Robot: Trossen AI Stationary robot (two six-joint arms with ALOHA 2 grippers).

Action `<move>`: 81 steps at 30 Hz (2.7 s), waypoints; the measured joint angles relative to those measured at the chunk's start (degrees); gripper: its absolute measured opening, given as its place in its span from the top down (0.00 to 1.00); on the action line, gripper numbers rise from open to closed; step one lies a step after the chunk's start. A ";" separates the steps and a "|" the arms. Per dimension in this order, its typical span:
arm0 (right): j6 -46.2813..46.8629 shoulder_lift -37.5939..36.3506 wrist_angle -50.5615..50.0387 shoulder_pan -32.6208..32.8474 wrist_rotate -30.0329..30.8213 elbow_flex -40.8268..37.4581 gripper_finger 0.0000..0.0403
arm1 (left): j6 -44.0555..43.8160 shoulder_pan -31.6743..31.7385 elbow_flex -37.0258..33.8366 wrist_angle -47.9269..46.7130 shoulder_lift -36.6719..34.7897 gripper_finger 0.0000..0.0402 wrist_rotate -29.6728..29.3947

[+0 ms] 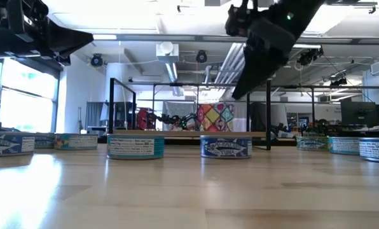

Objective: Stack canned seafood by type on shelf
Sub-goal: Put the blue tuna can on the shelf

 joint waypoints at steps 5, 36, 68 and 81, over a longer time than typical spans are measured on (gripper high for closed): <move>-11.71 6.07 7.94 2.08 -1.04 0.00 0.58 | -0.28 -0.01 0.00 -0.53 0.01 0.99 0.00; -11.12 12.41 1.64 1.32 6.30 0.02 0.99 | -0.30 -0.01 0.00 -0.31 0.01 0.99 0.00; -7.30 5.80 2.93 1.75 -1.91 0.02 0.87 | -0.28 0.00 0.00 -0.42 0.00 0.99 0.00; -14.21 5.78 10.92 -2.53 -6.05 -6.33 0.67 | -0.31 -0.02 0.00 -0.59 0.00 0.99 0.00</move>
